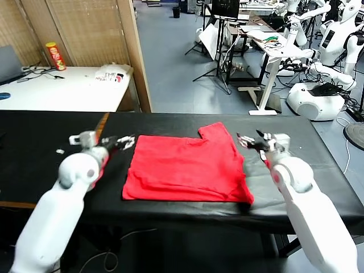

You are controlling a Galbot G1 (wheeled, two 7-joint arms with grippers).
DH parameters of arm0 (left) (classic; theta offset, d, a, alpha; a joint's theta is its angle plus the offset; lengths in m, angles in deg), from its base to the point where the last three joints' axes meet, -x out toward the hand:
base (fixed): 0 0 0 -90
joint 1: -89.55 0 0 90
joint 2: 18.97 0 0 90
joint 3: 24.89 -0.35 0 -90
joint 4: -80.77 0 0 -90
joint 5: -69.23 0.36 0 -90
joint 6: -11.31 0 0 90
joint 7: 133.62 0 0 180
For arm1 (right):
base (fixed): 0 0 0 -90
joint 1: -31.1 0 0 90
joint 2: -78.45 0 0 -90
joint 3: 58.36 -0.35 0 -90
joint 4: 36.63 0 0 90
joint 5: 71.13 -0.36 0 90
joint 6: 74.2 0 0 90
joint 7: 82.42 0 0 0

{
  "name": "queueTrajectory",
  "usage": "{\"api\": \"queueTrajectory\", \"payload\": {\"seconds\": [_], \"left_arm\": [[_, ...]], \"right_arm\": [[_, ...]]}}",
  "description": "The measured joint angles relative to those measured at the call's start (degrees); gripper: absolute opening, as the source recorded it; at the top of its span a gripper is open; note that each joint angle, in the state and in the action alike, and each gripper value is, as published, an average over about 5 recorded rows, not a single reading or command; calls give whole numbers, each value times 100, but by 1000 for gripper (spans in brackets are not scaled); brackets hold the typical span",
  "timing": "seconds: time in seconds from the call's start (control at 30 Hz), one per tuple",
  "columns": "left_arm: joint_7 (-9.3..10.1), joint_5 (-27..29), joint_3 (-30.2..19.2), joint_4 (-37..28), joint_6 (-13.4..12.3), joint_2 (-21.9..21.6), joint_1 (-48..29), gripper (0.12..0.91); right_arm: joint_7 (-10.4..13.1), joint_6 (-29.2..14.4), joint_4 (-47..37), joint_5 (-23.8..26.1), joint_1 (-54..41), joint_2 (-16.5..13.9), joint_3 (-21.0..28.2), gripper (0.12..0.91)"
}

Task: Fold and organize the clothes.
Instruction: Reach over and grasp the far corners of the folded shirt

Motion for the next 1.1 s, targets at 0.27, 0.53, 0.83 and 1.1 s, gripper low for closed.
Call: {"api": "queueTrajectory", "payload": {"seconds": [0.27,0.53,0.83,1.1], "left_arm": [[-365,474,-179,-1112,15,457,-612,798],[-708,912,-193,-1851,-110,810,-895,798],[-811,1129,-203,-2285,-164,1027,-957,602],[-889,1219,-213,-2239,-149,975,-882,183]], "right_arm": [[-290,-36,-964,202,-486,303,157,798],[-419,-49,-1629,341,-699,620,164,798],[-587,-125,-1951,405,-756,742,92,671],[-686,-179,-2000,340,-723,828,-15,231]]}}
